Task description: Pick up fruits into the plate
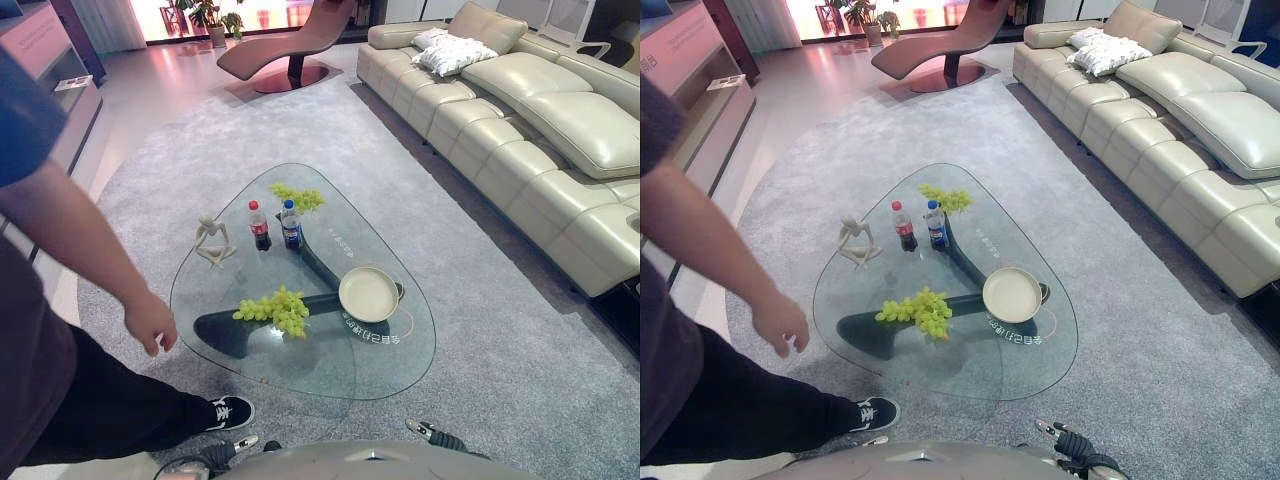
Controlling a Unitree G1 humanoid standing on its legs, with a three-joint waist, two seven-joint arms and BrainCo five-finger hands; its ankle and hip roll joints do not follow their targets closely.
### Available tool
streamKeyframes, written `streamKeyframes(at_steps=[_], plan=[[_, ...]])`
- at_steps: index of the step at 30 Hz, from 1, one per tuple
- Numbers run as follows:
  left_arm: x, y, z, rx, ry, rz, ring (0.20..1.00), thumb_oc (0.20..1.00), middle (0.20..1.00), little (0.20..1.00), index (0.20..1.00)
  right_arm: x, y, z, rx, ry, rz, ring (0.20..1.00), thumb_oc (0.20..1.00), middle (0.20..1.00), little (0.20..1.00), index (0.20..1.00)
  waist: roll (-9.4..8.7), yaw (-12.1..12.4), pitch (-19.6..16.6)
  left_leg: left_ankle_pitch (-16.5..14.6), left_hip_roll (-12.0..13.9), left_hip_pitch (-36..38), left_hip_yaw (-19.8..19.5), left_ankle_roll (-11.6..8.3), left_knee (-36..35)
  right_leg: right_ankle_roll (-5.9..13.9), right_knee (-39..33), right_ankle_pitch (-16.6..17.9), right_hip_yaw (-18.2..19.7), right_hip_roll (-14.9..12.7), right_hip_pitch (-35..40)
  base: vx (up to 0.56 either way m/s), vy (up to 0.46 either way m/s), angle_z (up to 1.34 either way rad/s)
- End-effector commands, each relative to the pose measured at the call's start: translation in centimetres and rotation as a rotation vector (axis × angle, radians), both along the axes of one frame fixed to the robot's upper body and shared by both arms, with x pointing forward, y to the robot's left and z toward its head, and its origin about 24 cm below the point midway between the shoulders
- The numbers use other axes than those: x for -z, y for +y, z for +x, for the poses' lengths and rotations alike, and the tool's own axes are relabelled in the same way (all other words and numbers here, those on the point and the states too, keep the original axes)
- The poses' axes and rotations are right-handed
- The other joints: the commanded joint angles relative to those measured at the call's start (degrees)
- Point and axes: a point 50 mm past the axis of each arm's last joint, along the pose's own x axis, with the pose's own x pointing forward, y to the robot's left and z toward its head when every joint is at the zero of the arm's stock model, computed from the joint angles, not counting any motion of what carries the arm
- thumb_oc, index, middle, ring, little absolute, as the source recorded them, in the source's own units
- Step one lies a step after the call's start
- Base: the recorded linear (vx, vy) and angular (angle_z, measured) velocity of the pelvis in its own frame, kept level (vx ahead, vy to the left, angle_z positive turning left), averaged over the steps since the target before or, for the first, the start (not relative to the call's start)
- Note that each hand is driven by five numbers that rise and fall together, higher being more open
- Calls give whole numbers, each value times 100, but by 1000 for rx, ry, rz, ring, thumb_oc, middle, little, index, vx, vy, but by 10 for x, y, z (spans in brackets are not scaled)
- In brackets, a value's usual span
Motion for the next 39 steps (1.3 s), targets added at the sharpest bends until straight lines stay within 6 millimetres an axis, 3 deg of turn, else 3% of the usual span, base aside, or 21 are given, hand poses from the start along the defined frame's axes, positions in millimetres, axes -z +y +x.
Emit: streamKeyframes(at_steps=[1, 8, 14, 25, 29, 34, 36, 37, 39], plan=[[-3, -8, 28, 72, -82, 35, 1000, 1000, 1000, 1000, 1000, -1, 14, 25, -45, -42, 40, 1000, 1000, 1000, 1000, 1000, 64, 71, 465, -773, -330, 225, 57, 379, 43, -31, 401, -209, 27, 111, -117, -175, 24, -15], [-2, -4, 21, 82, -54, 100, 1000, 1000, 1000, 1000, 1000, -1, 11, 24, -34, -40, 44, 1000, 1000, 1000, 1000, 1000, 73, 97, 493, -769, -331, 212, 15, 374, 43, -57, 387, -232, 17, 146, -115, 56, -13, 0], [-5, 4, 27, 233, -57, 263, 1000, 1000, 1000, 1000, 1000, -2, 9, 26, -32, -51, 38, 1000, 1000, 1000, 1000, 1000, 110, 62, 616, -726, -329, 104, 23, 382, 54, -78, 449, -229, 97, 159, -281, 48, 6, 0], [-39, 12, 110, 232, -375, 452, 1000, 1000, 1000, 1000, 1000, -19, -8, 72, -64, -191, 13, 1000, 1000, 1000, 1000, 1000, 269, -148, 1218, -544, -290, -526, 107, 388, 166, -177, 666, -142, 394, 225, -1077, -70, 37, -9], [-62, 19, 145, 253, -515, 544, 1000, 1000, 1000, 1000, 1000, -27, -15, 87, -74, -244, 9, 1000, 1000, 1000, 1000, 1000, 316, -225, 1434, -482, -279, -718, 148, 371, 221, -208, 737, -129, 452, 255, -1292, -77, 34, -13], [-116, 42, 201, 376, -704, 785, 1000, 1000, 1000, 1000, 1000, -42, -20, 114, -103, -341, 12, 1000, 1000, 1000, 1000, 1000, 352, -365, 1765, -424, -283, -1095, 238, 342, 388, -241, 878, -107, 496, 285, -1685, -103, 34, -6], [-146, 56, 226, 391, -772, 873, 1000, 1000, 1000, 1000, 1000, -50, -19, 127, -107, -392, 22, 1000, 1000, 1000, 1000, 1000, 319, -408, 1954, -412, -284, -1281, 292, 338, 471, -247, 930, -85, 513, 299, -1871, -171, -32, -14], [-172, 63, 244, 407, -831, 953, 1000, 1000, 1000, 1000, 1000, -56, -16, 139, -104, -437, 34, 1000, 1000, 1000, 1000, 1000, 274, -431, 2118, -403, -279, -1464, 319, 333, 567, -251, 1005, -65, 524, 312, -2062, -190, -65, -17], [-199, 69, 260, 410, -889, 1027, 1000, 1000, 1000, 1000, 1000, -63, -13, 149, -92, -485, 54, 1000, 1000, 1000, 1000, 1000, 233, -454, 2275, -386, -279, -1634, 342, 328, 654, -254, 1081, -38, 525, 329, -2245, -147, -54, -7]])
